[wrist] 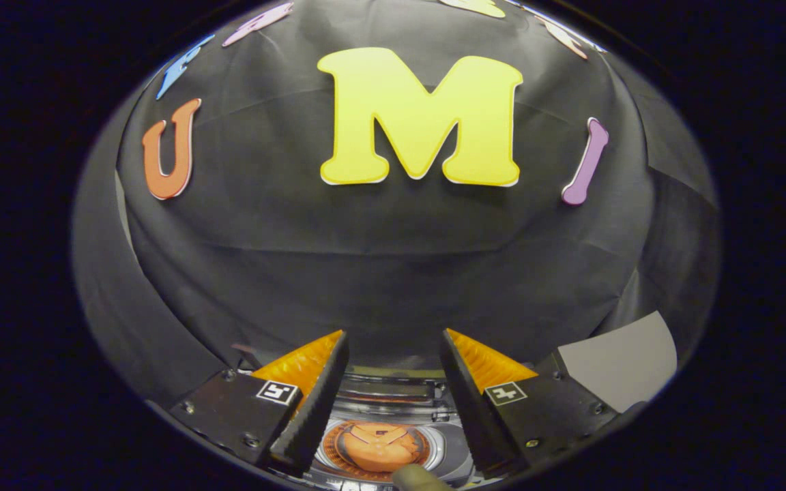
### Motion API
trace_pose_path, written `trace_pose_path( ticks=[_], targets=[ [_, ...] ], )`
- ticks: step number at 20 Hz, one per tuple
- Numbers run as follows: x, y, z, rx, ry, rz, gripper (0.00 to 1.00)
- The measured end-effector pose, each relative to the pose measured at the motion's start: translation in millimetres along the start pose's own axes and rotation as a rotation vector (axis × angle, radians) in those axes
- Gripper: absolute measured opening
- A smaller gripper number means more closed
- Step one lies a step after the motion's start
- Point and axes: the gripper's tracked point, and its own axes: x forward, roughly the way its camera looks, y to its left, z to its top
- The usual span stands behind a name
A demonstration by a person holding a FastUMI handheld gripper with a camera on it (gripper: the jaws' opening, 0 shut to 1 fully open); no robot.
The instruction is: Put the clothes into the washing machine and then close the washing machine lid.
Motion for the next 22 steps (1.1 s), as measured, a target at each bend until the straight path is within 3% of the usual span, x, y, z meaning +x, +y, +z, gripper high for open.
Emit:
trace_pose_path(
  ticks=[9, 13, 22],
  targets=[
    [65.0, 0.2, -28.4, 0.063, 0.160, -0.030, 0.85],
    [69.3, 1.9, -51.4, 0.068, 0.216, -0.047, 0.85],
    [61.3, 0.8, -52.5, 0.049, 0.105, -0.042, 0.89]
  ],
)
